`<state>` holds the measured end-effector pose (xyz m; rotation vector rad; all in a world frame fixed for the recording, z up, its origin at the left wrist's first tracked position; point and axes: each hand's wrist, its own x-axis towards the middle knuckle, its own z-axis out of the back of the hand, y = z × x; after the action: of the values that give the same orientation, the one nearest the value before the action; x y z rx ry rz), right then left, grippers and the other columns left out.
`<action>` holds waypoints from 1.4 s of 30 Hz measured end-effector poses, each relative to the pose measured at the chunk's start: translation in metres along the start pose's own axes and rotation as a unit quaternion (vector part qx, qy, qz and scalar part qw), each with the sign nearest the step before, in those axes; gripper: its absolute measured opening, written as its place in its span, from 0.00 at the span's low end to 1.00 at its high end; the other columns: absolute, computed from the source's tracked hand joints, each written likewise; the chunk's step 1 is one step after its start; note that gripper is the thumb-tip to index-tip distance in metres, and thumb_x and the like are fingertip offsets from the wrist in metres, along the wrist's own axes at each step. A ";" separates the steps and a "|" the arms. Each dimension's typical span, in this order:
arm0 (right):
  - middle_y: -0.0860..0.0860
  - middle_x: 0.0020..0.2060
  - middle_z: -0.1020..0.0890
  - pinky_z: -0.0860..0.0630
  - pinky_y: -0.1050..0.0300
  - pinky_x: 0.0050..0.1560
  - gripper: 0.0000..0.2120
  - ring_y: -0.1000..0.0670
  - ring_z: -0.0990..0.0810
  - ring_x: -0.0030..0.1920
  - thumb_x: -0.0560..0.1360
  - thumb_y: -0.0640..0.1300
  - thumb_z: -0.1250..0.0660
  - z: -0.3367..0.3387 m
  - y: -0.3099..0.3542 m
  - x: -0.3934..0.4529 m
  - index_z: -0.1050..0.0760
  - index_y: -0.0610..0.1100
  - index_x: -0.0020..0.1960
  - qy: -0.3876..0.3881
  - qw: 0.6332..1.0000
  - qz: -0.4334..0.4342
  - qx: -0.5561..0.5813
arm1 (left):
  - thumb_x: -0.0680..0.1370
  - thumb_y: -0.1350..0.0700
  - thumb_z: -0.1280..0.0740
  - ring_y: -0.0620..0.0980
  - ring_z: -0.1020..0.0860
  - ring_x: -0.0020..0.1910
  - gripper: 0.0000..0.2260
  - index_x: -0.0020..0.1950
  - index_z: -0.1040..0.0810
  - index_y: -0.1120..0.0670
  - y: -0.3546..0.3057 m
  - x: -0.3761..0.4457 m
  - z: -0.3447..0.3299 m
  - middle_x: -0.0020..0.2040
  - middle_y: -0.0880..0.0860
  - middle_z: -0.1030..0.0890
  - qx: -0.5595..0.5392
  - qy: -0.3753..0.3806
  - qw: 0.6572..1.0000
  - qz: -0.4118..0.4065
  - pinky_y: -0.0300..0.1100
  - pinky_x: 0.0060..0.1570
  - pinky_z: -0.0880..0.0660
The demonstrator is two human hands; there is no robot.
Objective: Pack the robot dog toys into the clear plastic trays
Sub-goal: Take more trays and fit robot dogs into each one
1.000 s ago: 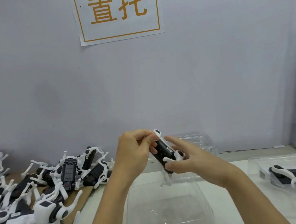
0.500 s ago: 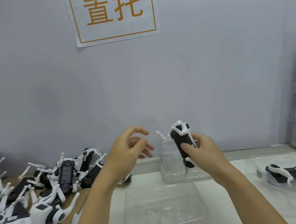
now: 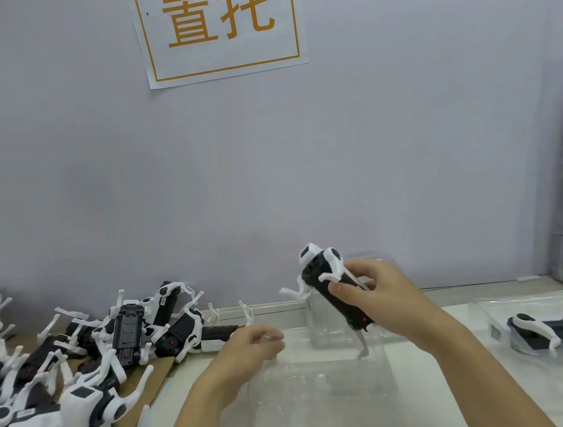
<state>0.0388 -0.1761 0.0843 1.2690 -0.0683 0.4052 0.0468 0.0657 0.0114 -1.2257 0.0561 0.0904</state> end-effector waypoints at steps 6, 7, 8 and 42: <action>0.55 0.37 0.17 0.21 0.59 0.38 0.03 0.53 0.19 0.39 0.75 0.47 0.27 -0.031 -0.002 0.003 0.19 0.53 0.48 -0.014 0.997 0.047 -0.057 | 0.80 0.59 0.34 0.54 0.18 0.51 0.09 0.46 0.14 0.57 0.010 0.006 -0.009 0.50 0.58 0.14 -0.165 -0.013 0.986 0.013 0.39 0.47 0.25; 0.56 0.38 0.17 0.21 0.59 0.40 0.03 0.54 0.19 0.41 0.75 0.47 0.27 -0.037 -0.004 0.003 0.19 0.54 0.48 -0.011 0.997 0.049 -0.064 | 0.79 0.58 0.32 0.54 0.18 0.51 0.08 0.46 0.14 0.57 0.009 0.005 -0.010 0.50 0.58 0.14 -0.175 -0.012 0.984 0.014 0.38 0.45 0.26; 0.55 0.39 0.17 0.22 0.58 0.41 0.03 0.54 0.19 0.41 0.75 0.46 0.27 -0.042 -0.007 0.003 0.19 0.53 0.47 -0.003 0.996 0.048 -0.075 | 0.76 0.56 0.30 0.53 0.18 0.50 0.07 0.46 0.13 0.57 0.008 0.004 -0.011 0.49 0.57 0.14 -0.176 -0.008 0.984 0.014 0.37 0.44 0.26; 0.53 0.56 0.22 0.27 0.52 0.59 0.14 0.48 0.24 0.58 0.74 0.43 0.30 -0.055 -0.022 -0.001 0.23 0.51 0.59 0.074 0.924 -0.020 -0.375 | 0.79 0.49 0.35 0.58 0.18 0.55 0.17 0.56 0.18 0.63 0.018 0.013 -0.015 0.54 0.61 0.16 -0.171 0.047 0.983 -0.046 0.52 0.60 0.25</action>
<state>0.0352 -0.1301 0.0474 0.4799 -0.0608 0.3853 0.0582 0.0581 -0.0122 -1.5732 0.0683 -0.0411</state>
